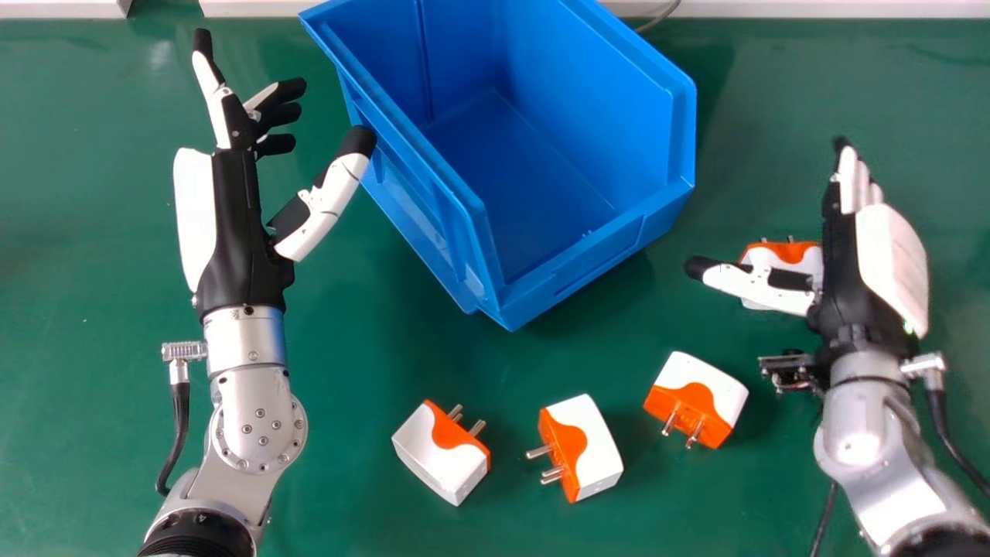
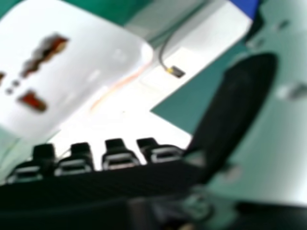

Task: Pick all objects and put in blue box

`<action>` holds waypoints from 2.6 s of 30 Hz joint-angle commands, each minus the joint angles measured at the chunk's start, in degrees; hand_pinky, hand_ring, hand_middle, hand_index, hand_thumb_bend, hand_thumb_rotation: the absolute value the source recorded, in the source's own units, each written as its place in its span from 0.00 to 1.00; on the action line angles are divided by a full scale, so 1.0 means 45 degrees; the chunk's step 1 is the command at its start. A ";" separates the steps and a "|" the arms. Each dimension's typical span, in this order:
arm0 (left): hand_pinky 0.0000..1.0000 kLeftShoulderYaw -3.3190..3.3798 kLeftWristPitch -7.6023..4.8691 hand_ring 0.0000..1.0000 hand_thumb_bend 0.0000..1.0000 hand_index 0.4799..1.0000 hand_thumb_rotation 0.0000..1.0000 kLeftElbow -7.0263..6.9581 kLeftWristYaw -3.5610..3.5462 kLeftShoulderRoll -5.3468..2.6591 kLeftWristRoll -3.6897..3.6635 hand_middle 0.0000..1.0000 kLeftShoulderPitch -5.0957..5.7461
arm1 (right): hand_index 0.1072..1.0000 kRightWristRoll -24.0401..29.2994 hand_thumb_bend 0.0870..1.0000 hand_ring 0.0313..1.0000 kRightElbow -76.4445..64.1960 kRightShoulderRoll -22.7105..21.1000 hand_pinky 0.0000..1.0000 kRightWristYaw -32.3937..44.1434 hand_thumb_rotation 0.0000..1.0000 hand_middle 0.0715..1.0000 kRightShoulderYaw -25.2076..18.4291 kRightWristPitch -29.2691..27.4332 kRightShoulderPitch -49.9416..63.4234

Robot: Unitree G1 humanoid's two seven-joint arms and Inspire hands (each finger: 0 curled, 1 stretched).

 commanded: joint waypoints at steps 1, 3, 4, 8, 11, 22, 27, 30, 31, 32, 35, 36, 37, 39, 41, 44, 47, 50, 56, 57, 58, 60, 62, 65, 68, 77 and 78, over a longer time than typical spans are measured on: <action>0.71 -0.0053 -0.0218 0.78 0.72 0.63 0.59 -0.0054 0.0177 0.0073 0.0112 0.79 -0.0140 | 1.00 -0.0197 1.00 1.00 0.0971 -0.0440 0.98 -0.0421 0.46 1.00 0.0315 -0.0587 -0.0724; 0.71 -0.0071 -0.0245 0.78 0.72 0.63 0.59 -0.0079 0.0195 0.0097 0.0126 0.79 -0.0110 | 1.00 -0.0244 1.00 1.00 0.1594 -0.0495 0.97 -0.0593 0.46 1.00 0.0498 -0.0865 -0.0985; 0.71 -0.0058 -0.0262 0.78 0.72 0.63 0.59 -0.0123 0.0162 0.0119 0.0100 0.79 -0.0081 | 1.00 -0.0237 1.00 1.00 0.1844 -0.0495 0.97 -0.0709 0.46 1.00 0.0562 -0.1023 -0.1038; 0.72 -0.0027 -0.0245 0.78 0.71 0.63 0.59 -0.0248 0.0062 0.0195 0.0047 0.79 0.0009 | 1.00 -0.0099 1.00 1.00 0.2714 -0.0476 0.97 -0.0871 0.45 1.00 0.0665 -0.1398 -0.1284; 0.72 -0.0022 -0.0223 0.78 0.72 0.63 0.59 -0.0402 -0.0009 0.0271 0.0049 0.79 0.0105 | 1.00 0.0228 1.00 1.00 0.2787 -0.0557 0.94 -0.0613 0.45 1.00 0.0524 -0.1679 -0.1404; 0.72 0.0071 -0.0229 0.77 0.72 0.63 0.59 -0.0681 -0.0254 0.0494 -0.0027 0.79 0.0300 | 1.00 -0.0113 0.93 0.73 0.2621 -0.0647 0.62 0.0282 0.28 0.98 0.1183 0.0044 -0.1612; 0.72 0.0039 -0.0182 0.77 0.71 0.63 0.59 -0.0827 -0.0250 0.0529 0.0026 0.79 0.0376 | 0.95 -0.1338 0.89 0.87 0.2448 -0.0871 0.72 0.0122 0.21 0.93 0.2433 0.1992 -0.1779; 0.72 0.0042 -0.0183 0.77 0.71 0.63 0.59 -0.0887 -0.0261 0.0561 0.0033 0.79 0.0404 | 0.93 -0.1338 0.89 0.85 0.2681 -0.0877 0.70 0.0646 0.18 0.91 0.2663 0.2508 -0.1946; 0.72 0.0050 -0.0201 0.77 0.71 0.63 0.59 -0.0909 -0.0282 0.0571 0.0018 0.79 0.0418 | 0.88 -0.1299 0.88 0.81 0.2807 -0.0877 0.67 0.0889 0.12 0.89 0.2708 0.2642 -0.2013; 0.72 0.0055 -0.0212 0.77 0.72 0.64 0.59 -0.0924 -0.0299 0.0576 0.0006 0.79 0.0428 | 0.81 -0.1256 0.86 0.75 0.2883 -0.0879 0.62 0.1041 0.05 0.85 0.2741 0.2719 -0.2054; 0.72 0.0067 -0.0231 0.77 0.72 0.64 0.59 -0.0932 -0.0312 0.0574 -0.0004 0.79 0.0434 | 0.69 -0.1075 0.82 0.66 0.2974 -0.0973 0.55 0.1373 0.01 0.77 0.2748 0.2550 -0.2108; 0.72 0.0069 -0.0230 0.77 0.72 0.64 0.59 -0.0935 -0.0307 0.0570 0.0000 0.79 0.0433 | 0.64 -0.0954 0.74 0.61 0.3019 -0.1012 0.53 0.1501 0.00 0.71 0.2683 0.2381 -0.2125; 0.72 0.0070 -0.0228 0.77 0.72 0.64 0.59 -0.0938 -0.0317 0.0570 -0.0003 0.79 0.0433 | 0.54 -0.0828 0.60 0.51 0.3048 -0.1035 0.47 0.1596 0.00 0.60 0.2615 0.2221 -0.2146; 0.72 0.0066 -0.0217 0.77 0.72 0.64 0.59 -0.0931 -0.0330 0.0569 -0.0002 0.79 0.0422 | 0.48 -0.0651 0.51 0.46 0.3085 -0.1058 0.42 0.1671 0.00 0.51 0.2593 0.2079 -0.2190; 0.72 0.0060 -0.0215 0.77 0.72 0.64 0.59 -0.0934 -0.0324 0.0570 0.0009 0.79 0.0415 | 0.45 -0.0537 0.47 0.43 0.3092 -0.1073 0.40 0.1685 0.00 0.48 0.2588 0.1986 -0.2208; 0.72 0.0055 -0.0223 0.77 0.72 0.64 0.59 -0.0932 -0.0297 0.0579 0.0032 0.79 0.0412 | 0.44 -0.0478 0.46 0.42 0.3010 -0.1103 0.39 0.1669 0.00 0.46 0.2578 0.1883 -0.2174; 0.72 0.0044 -0.0219 0.77 0.72 0.64 0.59 -0.0899 -0.0257 0.0591 0.0069 0.79 0.0397 | 0.43 -0.0412 0.46 0.42 0.2935 -0.1127 0.40 0.1661 0.00 0.46 0.2535 0.1806 -0.2152; 0.71 0.0074 -0.0228 0.77 0.72 0.64 0.59 -0.0825 -0.0305 0.0600 0.0013 0.79 0.0362 | 0.42 -0.0283 0.46 0.42 0.2826 -0.1120 0.40 0.1610 0.00 0.46 0.2513 0.1777 -0.2134; 0.71 0.0091 -0.0210 0.77 0.72 0.64 0.59 -0.0855 -0.0370 0.0575 -0.0047 0.79 0.0383 | 0.41 -0.0206 0.46 0.43 0.2857 -0.1100 0.38 0.1448 0.00 0.46 0.2490 0.1652 -0.2131; 0.71 0.0094 -0.0206 0.77 0.72 0.64 0.59 -0.0875 -0.0360 0.0570 -0.0046 0.79 0.0391 | 0.41 -0.0190 0.46 0.43 0.2817 -0.1112 0.38 0.1449 0.00 0.46 0.2472 0.1652 -0.2135; 0.71 0.0096 -0.0204 0.77 0.72 0.64 0.59 -0.0889 -0.0355 0.0563 -0.0049 0.79 0.0394 | 0.41 -0.0176 0.46 0.43 0.2755 -0.1130 0.38 0.1446 0.00 0.46 0.2452 0.1655 -0.2138; 0.71 0.0089 -0.0188 0.77 0.72 0.64 0.59 -0.0867 -0.0331 0.0544 -0.0038 0.79 0.0374 | 0.41 -0.0134 0.46 0.43 0.2629 -0.1154 0.37 0.1411 0.00 0.46 0.2391 0.1648 -0.2142; 0.71 0.0085 -0.0165 0.77 0.72 0.64 0.59 -0.0825 -0.0338 0.0534 -0.0042 0.79 0.0344 | 0.41 -0.0130 0.46 0.43 0.2508 -0.1153 0.37 0.1341 0.00 0.46 0.2349 0.1651 -0.2114; 0.71 0.0076 -0.0141 0.77 0.72 0.64 0.59 -0.0857 -0.0351 0.0538 -0.0033 0.79 0.0354 | 0.41 -0.0165 0.46 0.43 0.2478 -0.1148 0.38 0.1275 0.00 0.46 0.2330 0.1675 -0.2103; 0.71 0.0075 -0.0160 0.77 0.72 0.64 0.59 -0.0871 -0.0343 0.0566 -0.0015 0.79 0.0366 | 0.41 -0.0154 0.46 0.43 0.2418 -0.1160 0.37 0.1269 0.00 0.46 0.2288 0.1686 -0.2075; 0.71 0.0086 -0.0196 0.77 0.72 0.64 0.59 -0.0768 -0.0367 0.0554 -0.0050 0.79 0.0321 | 0.42 -0.0050 0.45 0.42 0.2289 -0.1167 0.37 0.1213 0.00 0.47 0.2185 0.1699 -0.2024; 0.71 0.0085 -0.0198 0.77 0.72 0.64 0.59 -0.0766 -0.0358 0.0554 -0.0045 0.79 0.0317 | 0.42 -0.0041 0.45 0.42 0.2279 -0.1164 0.37 0.1211 0.00 0.47 0.2183 0.1705 -0.2024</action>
